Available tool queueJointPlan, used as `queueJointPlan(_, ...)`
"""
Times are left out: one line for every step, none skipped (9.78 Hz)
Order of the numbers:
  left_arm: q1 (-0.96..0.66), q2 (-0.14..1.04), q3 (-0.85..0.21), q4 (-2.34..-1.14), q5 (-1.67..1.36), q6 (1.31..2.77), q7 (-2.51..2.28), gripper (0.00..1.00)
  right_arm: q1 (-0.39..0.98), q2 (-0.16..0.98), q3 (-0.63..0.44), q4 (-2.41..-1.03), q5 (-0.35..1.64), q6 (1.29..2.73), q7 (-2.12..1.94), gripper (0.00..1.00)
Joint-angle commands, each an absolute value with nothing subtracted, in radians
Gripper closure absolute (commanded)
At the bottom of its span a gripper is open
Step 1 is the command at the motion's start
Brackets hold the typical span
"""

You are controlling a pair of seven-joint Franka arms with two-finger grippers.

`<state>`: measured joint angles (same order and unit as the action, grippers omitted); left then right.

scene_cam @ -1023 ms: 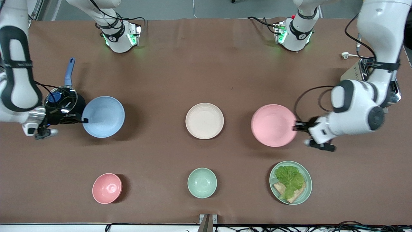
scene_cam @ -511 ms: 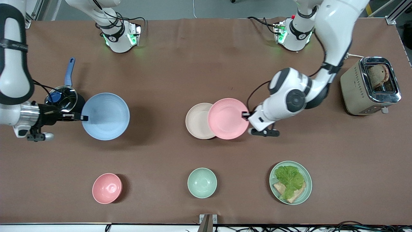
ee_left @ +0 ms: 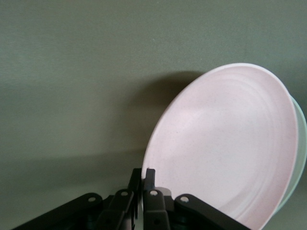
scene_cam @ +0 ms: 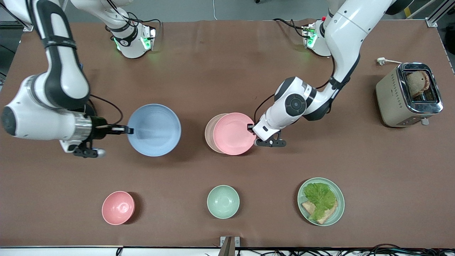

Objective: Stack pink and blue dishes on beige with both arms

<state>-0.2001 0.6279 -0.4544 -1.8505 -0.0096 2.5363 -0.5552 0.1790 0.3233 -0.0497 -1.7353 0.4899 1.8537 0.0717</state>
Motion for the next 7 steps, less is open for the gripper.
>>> queueJointPlan(-0.224,0.678,-0.445,-1.848,0.021,2.598,-0.589,0.97,0.182,0.308,0.043,-1.813,0.48,1.98,0.174,0.99)
queueJointPlan(-0.224,0.678,-0.445,-1.847,0.021,2.6,-0.592,0.77,0.196,0.31,0.063,-1.845,0.48,2.04,0.178,0.99)
queueJointPlan(-0.222,0.673,-0.445,-1.845,0.023,2.599,-0.604,0.01,0.215,0.313,0.07,-1.864,0.48,2.071,0.181,0.99)
queueJointPlan(-0.21,0.658,-0.445,-1.847,0.029,2.591,-0.606,0.0,0.231,0.313,0.078,-1.867,0.48,2.074,0.181,0.99)
queueJointPlan(-0.177,0.602,-0.442,-1.844,0.031,2.535,-0.6,0.0,0.244,0.317,0.086,-1.864,0.483,2.069,0.183,0.99)
queueJointPlan(-0.131,0.539,-0.442,-1.817,0.032,2.437,-0.598,0.0,0.248,0.34,0.115,-1.867,0.486,2.086,0.187,0.98)
queueJointPlan(-0.065,0.476,-0.442,-1.793,0.058,2.351,-0.589,0.0,0.249,0.36,0.144,-1.871,0.489,2.142,0.193,0.98)
